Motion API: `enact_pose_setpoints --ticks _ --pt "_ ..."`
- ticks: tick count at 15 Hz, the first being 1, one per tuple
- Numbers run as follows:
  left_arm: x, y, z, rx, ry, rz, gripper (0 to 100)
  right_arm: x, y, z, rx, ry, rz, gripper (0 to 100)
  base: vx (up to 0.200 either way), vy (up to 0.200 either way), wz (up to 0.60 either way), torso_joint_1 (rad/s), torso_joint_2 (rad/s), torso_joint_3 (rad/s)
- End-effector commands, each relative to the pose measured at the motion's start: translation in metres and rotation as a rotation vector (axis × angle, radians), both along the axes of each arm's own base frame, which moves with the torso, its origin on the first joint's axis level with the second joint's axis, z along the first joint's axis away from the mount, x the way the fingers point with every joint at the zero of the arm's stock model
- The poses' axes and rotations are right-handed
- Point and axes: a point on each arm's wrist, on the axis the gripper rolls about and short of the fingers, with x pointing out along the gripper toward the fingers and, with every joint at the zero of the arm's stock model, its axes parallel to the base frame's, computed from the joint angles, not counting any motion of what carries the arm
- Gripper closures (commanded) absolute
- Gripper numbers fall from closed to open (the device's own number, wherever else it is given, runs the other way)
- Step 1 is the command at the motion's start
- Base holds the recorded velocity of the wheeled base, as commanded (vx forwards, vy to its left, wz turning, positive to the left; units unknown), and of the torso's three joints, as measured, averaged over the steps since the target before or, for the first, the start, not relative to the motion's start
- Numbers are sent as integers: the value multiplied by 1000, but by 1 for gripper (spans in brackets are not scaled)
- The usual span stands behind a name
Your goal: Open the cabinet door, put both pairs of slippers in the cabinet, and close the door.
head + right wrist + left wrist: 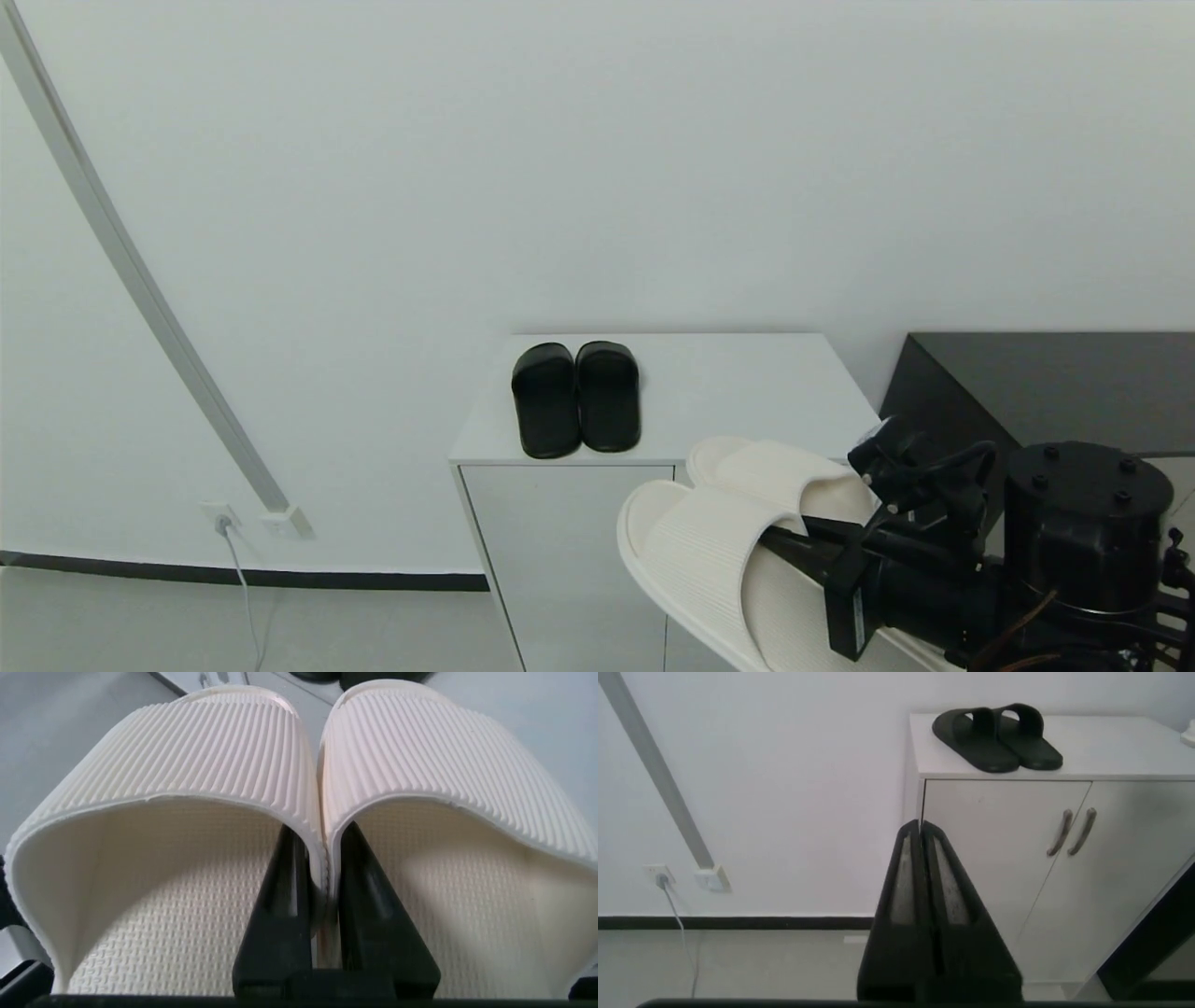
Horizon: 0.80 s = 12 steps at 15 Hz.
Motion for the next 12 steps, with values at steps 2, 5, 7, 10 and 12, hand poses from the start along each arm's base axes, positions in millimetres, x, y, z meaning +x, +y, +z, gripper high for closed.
enact_pose_setpoints --ticks 2,5,7,10,12 --pt "0 0 0 0 -1 1 0 -3 0 -2 -2 2 7 100 0 0 0 -154 332 183" --pt "0 0 0 0 -1 1 0 -3 0 -3 -6 6 9 100 0 0 0 -154 344 191" --pt "0 0 0 0 -1 2 0 -3 0 -4 -8 9 12 100 0 0 0 -154 359 193" --pt "0 0 0 0 -1 2 0 -4 0 -7 -15 17 13 100 0 0 0 -160 365 199" --pt "0 0 0 0 -1 2 0 -4 -1 -8 -18 20 15 100 0 0 0 -166 376 205"
